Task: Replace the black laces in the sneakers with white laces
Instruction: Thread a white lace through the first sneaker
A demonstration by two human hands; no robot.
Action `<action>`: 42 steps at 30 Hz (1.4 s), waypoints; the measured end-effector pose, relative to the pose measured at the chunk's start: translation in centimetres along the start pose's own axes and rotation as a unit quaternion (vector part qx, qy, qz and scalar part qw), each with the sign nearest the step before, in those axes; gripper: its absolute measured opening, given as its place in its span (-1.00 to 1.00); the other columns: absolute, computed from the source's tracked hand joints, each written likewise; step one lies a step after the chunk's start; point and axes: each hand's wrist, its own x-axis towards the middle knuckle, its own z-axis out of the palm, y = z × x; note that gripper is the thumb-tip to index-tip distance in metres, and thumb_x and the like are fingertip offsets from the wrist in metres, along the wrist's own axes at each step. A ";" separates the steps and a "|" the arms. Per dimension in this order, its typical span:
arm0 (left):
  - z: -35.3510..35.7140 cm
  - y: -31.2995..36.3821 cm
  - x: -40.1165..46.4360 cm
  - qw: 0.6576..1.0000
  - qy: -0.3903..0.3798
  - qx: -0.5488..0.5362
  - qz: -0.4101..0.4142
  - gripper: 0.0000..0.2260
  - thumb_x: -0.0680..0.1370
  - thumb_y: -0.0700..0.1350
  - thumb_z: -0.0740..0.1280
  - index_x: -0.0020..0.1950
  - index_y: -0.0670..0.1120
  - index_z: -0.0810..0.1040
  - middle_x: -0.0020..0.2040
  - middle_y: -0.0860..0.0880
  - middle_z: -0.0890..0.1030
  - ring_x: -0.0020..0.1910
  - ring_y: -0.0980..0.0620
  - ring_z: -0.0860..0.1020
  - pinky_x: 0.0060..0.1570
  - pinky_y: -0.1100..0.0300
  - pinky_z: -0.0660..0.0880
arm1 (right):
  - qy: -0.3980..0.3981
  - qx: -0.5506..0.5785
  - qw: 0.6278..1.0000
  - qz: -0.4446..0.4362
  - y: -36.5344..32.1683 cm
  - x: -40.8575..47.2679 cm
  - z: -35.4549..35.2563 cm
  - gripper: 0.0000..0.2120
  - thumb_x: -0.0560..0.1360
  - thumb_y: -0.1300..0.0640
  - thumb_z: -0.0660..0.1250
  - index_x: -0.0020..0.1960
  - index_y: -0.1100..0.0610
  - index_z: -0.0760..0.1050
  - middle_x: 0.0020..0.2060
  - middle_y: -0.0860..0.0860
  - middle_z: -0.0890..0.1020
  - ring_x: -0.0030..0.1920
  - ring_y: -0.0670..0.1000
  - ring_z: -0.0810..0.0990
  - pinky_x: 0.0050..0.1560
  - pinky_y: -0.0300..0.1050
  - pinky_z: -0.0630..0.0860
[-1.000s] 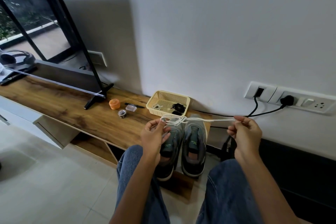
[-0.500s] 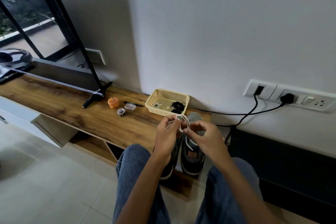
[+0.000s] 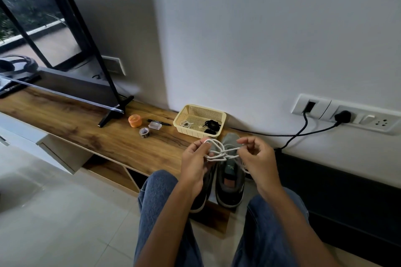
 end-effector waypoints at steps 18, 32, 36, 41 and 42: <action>-2.5 -0.9 0.9 0.985 0.068 0.015 -0.156 -0.58 0.59 0.19 0.16 -0.29 -0.07 0.50 -0.46 0.04 0.40 -0.43 0.09 0.34 -0.26 0.19 0.40 | -0.046 0.484 0.845 0.222 -1.3 1.8 -2.7 -0.86 0.36 0.27 0.27 -0.10 0.14 0.51 -0.35 -0.01 0.56 -0.53 -0.13 0.31 -0.49 -0.32 0.31; -3.7 -2.1 1.4 0.979 0.060 0.175 -0.089 -0.79 0.61 0.00 0.22 0.11 -0.04 0.59 0.05 -0.01 0.66 0.05 -0.01 0.60 0.03 0.09 0.45 | -0.096 0.271 0.943 0.170 0.7 1.9 -2.7 -0.78 0.59 0.27 0.16 0.11 0.21 0.56 -0.04 0.11 0.68 -0.52 -0.13 0.32 -0.50 -0.32 0.33; -3.5 -2.8 1.7 0.968 0.038 0.239 -0.070 -0.80 0.61 0.01 0.21 0.01 -0.09 0.52 0.06 -0.03 0.60 0.04 0.00 0.55 -0.04 0.13 0.42 | -0.126 0.199 0.960 0.149 0.4 1.6 -2.2 -0.77 0.59 0.31 0.15 0.11 0.25 0.56 -0.01 0.18 0.67 -0.52 -0.11 0.34 -0.48 -0.31 0.34; -2.1 -3.5 1.2 0.940 0.065 0.329 0.052 -0.81 0.57 0.03 0.27 0.07 -0.01 0.62 -0.01 0.08 0.61 0.08 0.05 0.55 0.13 0.06 0.48 | -0.162 0.138 0.969 0.121 -0.1 1.3 -2.1 -0.79 0.59 0.29 0.17 0.11 0.19 0.56 -0.06 0.11 0.69 -0.45 -0.08 0.42 -0.39 -0.28 0.40; -1.5 -3.3 0.7 0.942 0.045 0.327 0.064 -0.79 0.60 0.01 0.25 0.01 -0.02 0.65 -0.09 0.09 0.63 0.00 0.09 0.57 0.04 0.16 0.50 | -0.167 0.126 0.971 0.115 -0.3 1.2 -1.9 -0.80 0.59 0.29 0.18 0.10 0.19 0.55 -0.08 0.11 0.69 -0.44 -0.07 0.43 -0.37 -0.27 0.41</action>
